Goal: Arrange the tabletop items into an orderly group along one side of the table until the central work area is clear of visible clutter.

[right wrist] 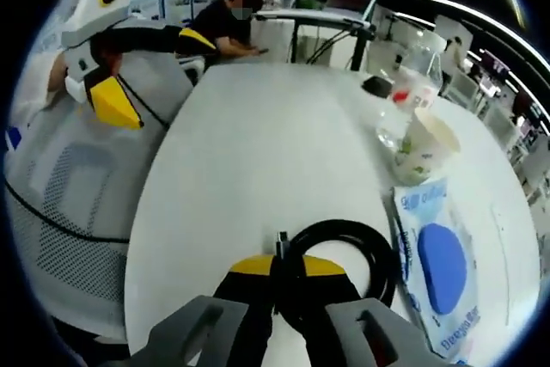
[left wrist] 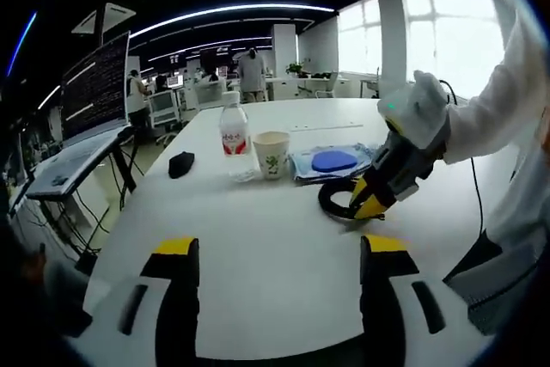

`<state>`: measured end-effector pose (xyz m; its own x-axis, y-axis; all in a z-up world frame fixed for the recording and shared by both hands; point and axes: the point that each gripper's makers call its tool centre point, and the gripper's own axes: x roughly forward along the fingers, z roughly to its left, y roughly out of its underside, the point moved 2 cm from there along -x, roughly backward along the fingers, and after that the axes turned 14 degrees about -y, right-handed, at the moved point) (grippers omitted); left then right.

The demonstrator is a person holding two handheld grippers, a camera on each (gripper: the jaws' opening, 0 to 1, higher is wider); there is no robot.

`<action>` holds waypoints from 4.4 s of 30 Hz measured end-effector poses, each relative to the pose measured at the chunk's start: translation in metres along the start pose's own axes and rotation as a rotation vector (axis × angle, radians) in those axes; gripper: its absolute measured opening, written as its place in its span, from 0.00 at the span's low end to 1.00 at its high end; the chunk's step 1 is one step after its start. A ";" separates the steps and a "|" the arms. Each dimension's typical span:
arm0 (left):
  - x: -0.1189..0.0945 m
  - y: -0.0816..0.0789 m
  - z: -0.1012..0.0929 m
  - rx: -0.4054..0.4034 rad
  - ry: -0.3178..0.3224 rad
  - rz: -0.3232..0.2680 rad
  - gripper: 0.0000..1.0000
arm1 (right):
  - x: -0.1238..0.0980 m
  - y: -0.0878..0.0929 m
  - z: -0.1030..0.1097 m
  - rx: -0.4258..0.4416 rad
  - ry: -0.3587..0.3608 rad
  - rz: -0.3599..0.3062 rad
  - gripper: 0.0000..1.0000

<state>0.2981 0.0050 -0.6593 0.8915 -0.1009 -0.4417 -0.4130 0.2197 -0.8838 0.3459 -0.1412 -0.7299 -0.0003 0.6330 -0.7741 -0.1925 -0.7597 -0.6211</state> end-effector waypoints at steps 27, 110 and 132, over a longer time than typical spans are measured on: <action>-0.001 0.007 -0.013 0.060 0.030 0.037 0.78 | -0.188 0.078 -0.016 0.238 0.414 -0.243 0.00; 0.008 -0.011 -0.024 -0.078 0.117 -0.097 1.00 | -0.182 0.166 0.077 0.893 0.447 -0.544 0.99; 0.007 -0.006 -0.025 -0.082 0.116 -0.056 1.00 | -0.172 0.158 0.075 0.933 0.395 -0.559 0.99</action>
<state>0.3026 -0.0211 -0.6611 0.8882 -0.2230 -0.4017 -0.3811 0.1306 -0.9152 0.2424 -0.3589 -0.6861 0.5887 0.6302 -0.5062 -0.7187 0.1213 -0.6847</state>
